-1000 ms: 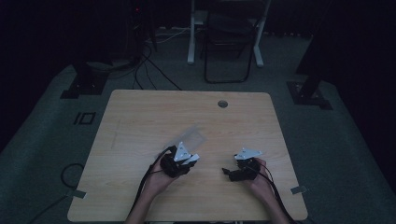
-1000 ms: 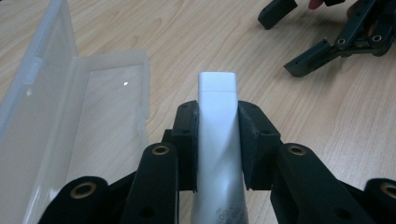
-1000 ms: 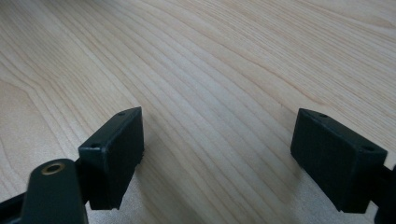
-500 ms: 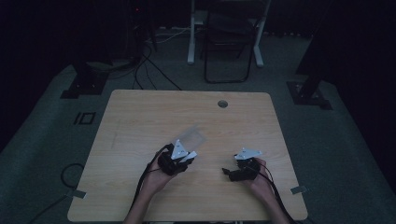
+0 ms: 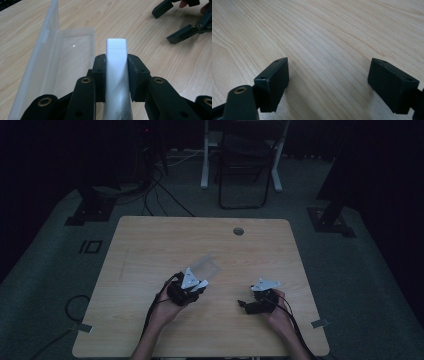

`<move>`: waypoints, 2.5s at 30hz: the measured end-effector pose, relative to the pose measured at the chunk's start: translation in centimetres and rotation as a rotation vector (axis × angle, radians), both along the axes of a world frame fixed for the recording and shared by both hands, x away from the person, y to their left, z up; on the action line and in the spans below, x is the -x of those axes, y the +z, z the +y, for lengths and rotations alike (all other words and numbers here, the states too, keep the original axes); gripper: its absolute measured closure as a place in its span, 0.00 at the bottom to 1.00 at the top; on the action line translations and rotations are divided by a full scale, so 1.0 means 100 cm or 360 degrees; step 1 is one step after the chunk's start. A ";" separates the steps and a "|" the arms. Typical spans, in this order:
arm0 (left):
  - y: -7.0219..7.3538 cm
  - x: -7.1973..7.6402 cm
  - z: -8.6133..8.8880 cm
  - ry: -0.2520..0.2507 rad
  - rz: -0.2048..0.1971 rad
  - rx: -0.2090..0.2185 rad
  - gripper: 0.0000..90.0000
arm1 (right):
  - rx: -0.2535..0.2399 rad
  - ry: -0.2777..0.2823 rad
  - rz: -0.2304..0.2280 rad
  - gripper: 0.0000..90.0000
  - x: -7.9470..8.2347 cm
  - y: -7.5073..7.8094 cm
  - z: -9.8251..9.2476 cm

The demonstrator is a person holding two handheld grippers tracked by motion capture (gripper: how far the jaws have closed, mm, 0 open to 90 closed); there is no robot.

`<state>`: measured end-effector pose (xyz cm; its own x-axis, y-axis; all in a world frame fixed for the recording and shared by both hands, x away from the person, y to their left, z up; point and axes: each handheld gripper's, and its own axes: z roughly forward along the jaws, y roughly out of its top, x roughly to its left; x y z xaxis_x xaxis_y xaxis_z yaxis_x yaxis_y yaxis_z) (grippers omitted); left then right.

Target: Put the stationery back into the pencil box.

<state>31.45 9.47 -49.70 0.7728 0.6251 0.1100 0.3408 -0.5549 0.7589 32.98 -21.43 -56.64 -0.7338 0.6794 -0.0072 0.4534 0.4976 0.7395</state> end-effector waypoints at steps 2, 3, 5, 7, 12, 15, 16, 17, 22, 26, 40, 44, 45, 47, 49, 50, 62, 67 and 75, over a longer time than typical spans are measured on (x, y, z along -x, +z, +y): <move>0.000 -0.001 0.001 0.0010 -0.0002 0.0003 0.79 | 0.0001 0.0001 -0.0001 0.19 0.000 0.000 0.000; 0.000 -0.002 0.002 0.0017 -0.0005 0.0005 0.79 | 0.0000 0.0001 0.0000 0.19 0.000 0.000 0.000; 0.001 -0.003 0.003 0.0025 -0.0008 0.0006 0.79 | 0.0000 0.0002 -0.0001 0.19 0.000 0.000 0.000; 0.001 -0.003 0.003 0.0031 -0.0012 0.0009 0.79 | 0.0000 0.0000 0.0001 0.19 0.000 0.000 0.000; 0.001 -0.005 0.004 0.0047 -0.0016 0.0008 0.79 | 0.0000 -0.0001 0.0001 0.19 0.000 0.000 0.000; 0.001 -0.006 0.005 0.0052 -0.0018 0.0009 0.79 | 0.0000 0.0000 0.0000 0.19 0.000 0.000 0.000; 0.000 -0.007 0.005 0.0056 -0.0018 0.0007 0.79 | 0.0000 0.0001 -0.0001 0.19 0.000 0.000 0.000; 0.000 -0.007 0.005 0.0059 -0.0017 0.0010 0.79 | 0.0000 0.0001 -0.0001 0.19 0.000 0.000 0.000; -0.001 -0.009 0.005 0.0069 -0.0023 0.0003 0.79 | 0.0000 0.0000 0.0001 0.19 0.000 0.000 0.000; -0.001 -0.011 0.006 0.0077 -0.0017 0.0007 0.79 | 0.0000 0.0000 0.0000 0.19 0.000 0.000 0.000; -0.002 -0.017 0.008 0.0099 -0.0020 0.0024 0.79 | 0.0000 0.0000 0.0000 0.19 0.000 0.000 0.000; -0.003 -0.018 0.009 0.0111 -0.0026 0.0020 0.79 | 0.0001 0.0001 0.0001 0.19 0.000 0.000 0.000; -0.003 -0.019 0.009 0.0112 -0.0029 0.0018 0.79 | 0.0001 0.0000 0.0003 0.19 0.000 0.000 0.000; -0.004 -0.020 0.009 0.0115 -0.0029 0.0021 0.79 | 0.0001 0.0000 0.0002 0.19 0.000 0.000 0.000; -0.005 -0.020 0.009 0.0120 -0.0034 0.0021 0.79 | 0.0001 0.0000 0.0003 0.19 0.000 0.000 0.000; -0.005 -0.021 0.009 0.0124 -0.0034 0.0021 0.79 | 0.0001 0.0000 0.0003 0.19 0.000 0.000 0.000; -0.009 -0.025 0.008 0.0134 -0.0053 0.0002 0.79 | 0.0000 0.0000 0.0001 0.19 0.000 0.000 0.000; -0.011 -0.026 0.008 0.0136 -0.0063 0.0006 0.79 | 0.0000 0.0001 0.0000 0.19 0.000 0.000 0.000; -0.014 -0.028 0.006 0.0140 -0.0078 -0.0015 0.79 | 0.0000 0.0002 0.0000 0.19 0.000 0.000 0.000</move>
